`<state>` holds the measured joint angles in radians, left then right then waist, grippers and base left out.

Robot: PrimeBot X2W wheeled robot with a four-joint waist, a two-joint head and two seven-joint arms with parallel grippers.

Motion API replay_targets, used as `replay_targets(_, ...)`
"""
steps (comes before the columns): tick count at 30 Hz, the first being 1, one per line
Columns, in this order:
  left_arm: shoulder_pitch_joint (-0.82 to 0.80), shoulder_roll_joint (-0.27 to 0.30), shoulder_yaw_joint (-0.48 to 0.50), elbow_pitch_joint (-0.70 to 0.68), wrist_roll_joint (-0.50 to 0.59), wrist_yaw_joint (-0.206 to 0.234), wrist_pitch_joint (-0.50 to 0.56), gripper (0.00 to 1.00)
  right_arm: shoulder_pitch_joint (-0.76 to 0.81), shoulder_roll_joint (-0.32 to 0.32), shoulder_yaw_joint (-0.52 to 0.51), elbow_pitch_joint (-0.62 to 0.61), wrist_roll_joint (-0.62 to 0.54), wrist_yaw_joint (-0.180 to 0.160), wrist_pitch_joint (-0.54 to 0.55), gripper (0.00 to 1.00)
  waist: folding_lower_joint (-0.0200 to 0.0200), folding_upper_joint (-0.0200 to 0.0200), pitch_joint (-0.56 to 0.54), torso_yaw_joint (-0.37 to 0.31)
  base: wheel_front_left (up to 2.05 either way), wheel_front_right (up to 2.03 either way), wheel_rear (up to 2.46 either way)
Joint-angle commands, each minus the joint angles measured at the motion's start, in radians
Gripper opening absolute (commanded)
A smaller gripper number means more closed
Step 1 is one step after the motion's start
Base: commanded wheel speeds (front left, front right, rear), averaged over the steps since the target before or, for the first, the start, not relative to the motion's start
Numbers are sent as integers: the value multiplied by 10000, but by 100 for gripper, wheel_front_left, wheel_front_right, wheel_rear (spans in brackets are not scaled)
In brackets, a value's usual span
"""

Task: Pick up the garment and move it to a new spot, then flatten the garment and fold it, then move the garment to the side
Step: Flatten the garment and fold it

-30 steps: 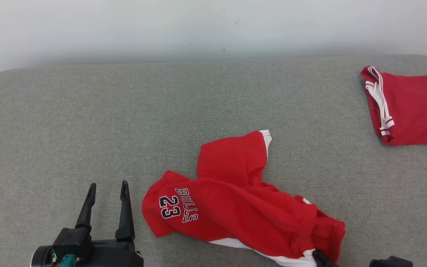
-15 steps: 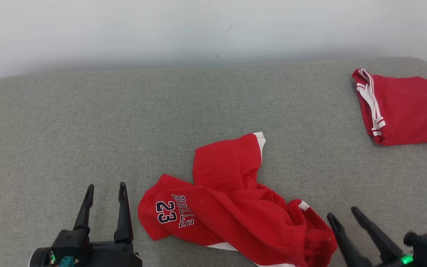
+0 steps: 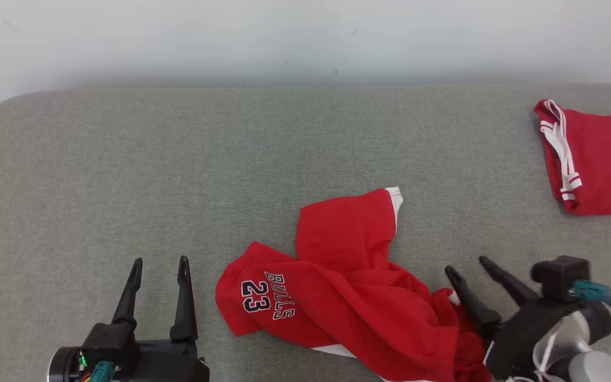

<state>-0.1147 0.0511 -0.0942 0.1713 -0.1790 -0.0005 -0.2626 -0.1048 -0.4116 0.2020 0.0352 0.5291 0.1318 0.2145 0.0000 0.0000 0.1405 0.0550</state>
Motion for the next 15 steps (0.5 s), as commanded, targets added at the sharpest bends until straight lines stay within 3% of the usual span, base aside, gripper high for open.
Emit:
replay_targets(1, -97, -12, -24, 8, -46, 21, -29, 100, -137, -41, 203, 284, 73, -19, 169, 100, 0, 0, 7, 119, 0, 0, 0)
replay_targets(10, -56, -13, -7, 9, -137, 84, -29, 100, -468, -642, 1281, 1498, 117, -19, 1017, 100, 0, 0, 10, 299, 0, 0, 0)
replay_targets(11, -40, -10, -1, -7, -148, 86, -29, 100, -453, -665, 1352, 1497, 202, -19, 1083, 90, 0, 0, 6, 299, 0, 0, 0)
replay_targets(12, -21, -10, 7, -27, -158, 97, -29, 100, -470, -712, 1410, 1451, 211, -19, 1072, 22, 0, 0, 4, 292, 0, 0, 0)
replay_targets(13, -6, -12, 13, -44, -168, 99, -29, 100, -521, -765, 1434, 1396, 169, -19, 1021, 0, 0, 0, 5, 280, 0, 0, 0)
replay_targets(15, 17, -12, 14, -69, -178, 136, -29, 100, -638, -766, 1358, 1346, 162, -19, 880, 0, 0, 0, 6, 248, 0, 0, 0)
